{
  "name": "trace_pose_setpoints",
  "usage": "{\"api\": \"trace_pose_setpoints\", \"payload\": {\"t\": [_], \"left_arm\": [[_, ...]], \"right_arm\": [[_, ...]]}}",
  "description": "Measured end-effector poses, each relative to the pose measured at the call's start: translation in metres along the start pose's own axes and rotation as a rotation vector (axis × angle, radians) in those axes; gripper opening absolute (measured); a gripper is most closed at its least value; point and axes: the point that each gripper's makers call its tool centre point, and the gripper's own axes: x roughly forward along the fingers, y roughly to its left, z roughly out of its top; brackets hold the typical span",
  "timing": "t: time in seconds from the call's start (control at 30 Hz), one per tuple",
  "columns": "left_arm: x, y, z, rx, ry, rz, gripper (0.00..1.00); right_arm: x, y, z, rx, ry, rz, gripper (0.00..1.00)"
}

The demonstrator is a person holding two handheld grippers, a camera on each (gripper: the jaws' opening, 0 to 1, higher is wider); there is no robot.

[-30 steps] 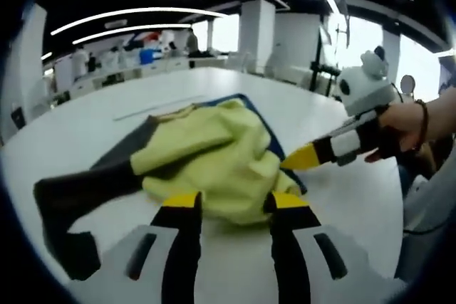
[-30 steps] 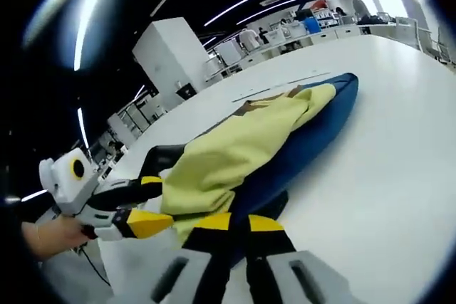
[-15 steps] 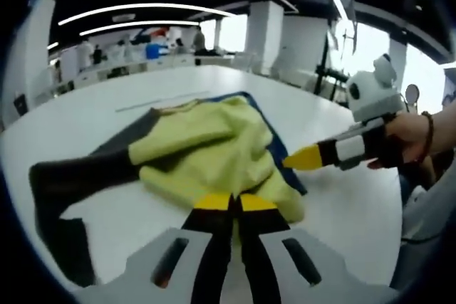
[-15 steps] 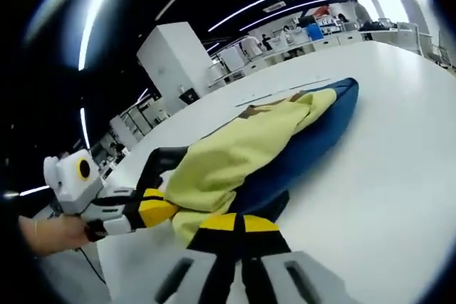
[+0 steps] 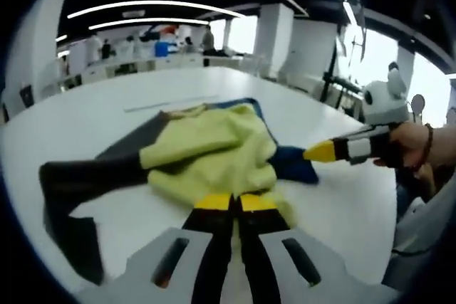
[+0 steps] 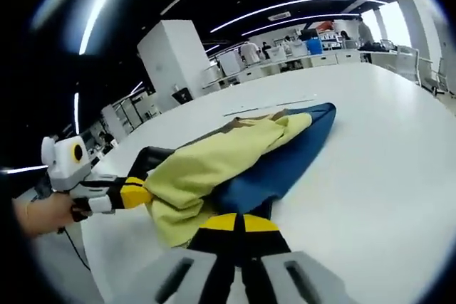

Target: Fold the garment on the visible template until the final outline fits inside the template.

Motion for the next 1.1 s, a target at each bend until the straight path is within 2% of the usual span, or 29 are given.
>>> {"api": "trace_pose_setpoints", "payload": {"t": [0.37,0.6,0.73,0.93,1.1], "left_arm": [[-0.011,-0.002,0.027,0.033,-0.031,0.009,0.0],[-0.016,-0.001,0.03,0.058,-0.035,0.022,0.0],[-0.015,0.001,0.028,0.054,-0.033,0.024,0.0],[-0.016,0.0,0.029,0.042,-0.03,0.024,0.0],[-0.017,0.0,0.028,0.041,-0.024,0.02,0.0]], "right_arm": [[-0.025,-0.033,0.012,-0.026,-0.015,-0.097,0.0],[-0.041,-0.059,0.024,-0.053,-0.028,-0.152,0.0],[-0.052,-0.083,0.037,-0.065,-0.033,-0.199,0.0],[-0.07,-0.119,0.067,-0.106,-0.051,-0.275,0.0],[-0.08,-0.15,0.081,-0.13,-0.043,-0.326,0.0]]}}
